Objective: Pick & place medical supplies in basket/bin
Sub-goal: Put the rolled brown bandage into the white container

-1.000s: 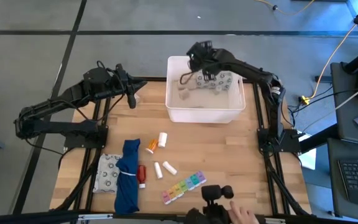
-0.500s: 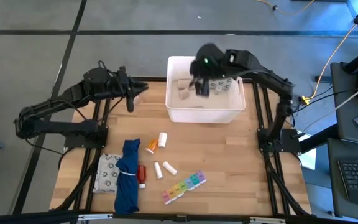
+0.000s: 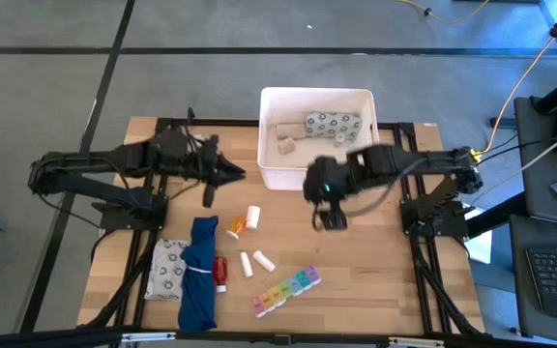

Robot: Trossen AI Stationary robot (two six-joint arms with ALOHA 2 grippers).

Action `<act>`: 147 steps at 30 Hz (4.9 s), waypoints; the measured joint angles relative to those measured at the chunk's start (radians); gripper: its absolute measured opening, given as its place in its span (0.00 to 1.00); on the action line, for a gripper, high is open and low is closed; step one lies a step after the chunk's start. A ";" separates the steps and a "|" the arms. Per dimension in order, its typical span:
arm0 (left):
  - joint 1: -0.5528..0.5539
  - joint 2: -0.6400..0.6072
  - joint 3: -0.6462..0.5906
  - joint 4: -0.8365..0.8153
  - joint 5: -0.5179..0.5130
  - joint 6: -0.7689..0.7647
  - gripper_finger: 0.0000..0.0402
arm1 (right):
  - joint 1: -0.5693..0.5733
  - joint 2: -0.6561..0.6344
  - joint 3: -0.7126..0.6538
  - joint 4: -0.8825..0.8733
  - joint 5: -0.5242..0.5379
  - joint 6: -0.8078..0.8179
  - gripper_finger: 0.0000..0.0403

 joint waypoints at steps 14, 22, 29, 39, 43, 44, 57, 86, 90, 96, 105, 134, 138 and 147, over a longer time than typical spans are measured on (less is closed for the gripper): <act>-0.356 0.196 0.000 -0.098 -0.332 -0.220 0.14 | 0.222 -0.069 -0.438 0.611 0.096 0.250 0.78; -0.408 0.359 -0.001 -0.183 -0.403 -0.403 0.11 | 0.241 -0.062 -0.634 0.916 0.124 0.327 0.78; -0.437 0.453 -0.001 -0.169 -0.255 -0.190 0.23 | 0.243 -0.064 -0.691 0.897 0.125 0.435 0.78; -0.390 0.416 0.025 -0.500 -0.398 -0.183 0.42 | 0.249 -0.065 -0.691 0.888 0.124 0.448 0.78; -0.307 0.382 0.084 -0.755 -0.451 -0.176 0.42 | 0.244 -0.065 -0.691 0.888 0.124 0.434 0.78; -0.270 0.374 0.091 -0.800 -0.433 -0.171 0.42 | 0.242 -0.065 -0.691 0.888 0.124 0.426 0.78; 0.220 0.328 0.092 -0.863 -0.485 0.382 0.40 | 0.128 -0.065 -0.691 0.872 0.184 0.421 0.78; 0.309 0.372 0.091 -0.718 -0.350 0.375 0.70 | 0.005 -0.065 -0.690 0.779 0.202 0.451 0.78; 0.308 0.372 0.091 -0.648 -0.345 0.412 0.70 | 0.005 -0.065 -0.690 0.779 0.202 0.451 0.78; 0.365 0.372 0.046 -0.738 -0.362 0.716 0.67 | 0.005 -0.065 -0.690 0.774 0.202 0.451 0.78; 0.526 0.373 -0.116 -0.499 -0.370 1.026 0.62 | 0.005 -0.065 -0.690 0.772 0.202 0.454 0.78; 0.637 0.610 -0.089 -0.522 -0.407 1.056 0.25 | 0.005 -0.064 -0.690 0.706 0.174 0.503 0.78; 0.638 0.545 0.012 -0.688 -0.303 0.903 0.18 | 0.005 -0.064 -0.690 0.683 0.146 0.499 0.78; 0.637 0.352 0.339 -0.668 -0.233 0.629 0.17 | 0.006 -0.064 -0.690 0.659 0.145 0.486 0.78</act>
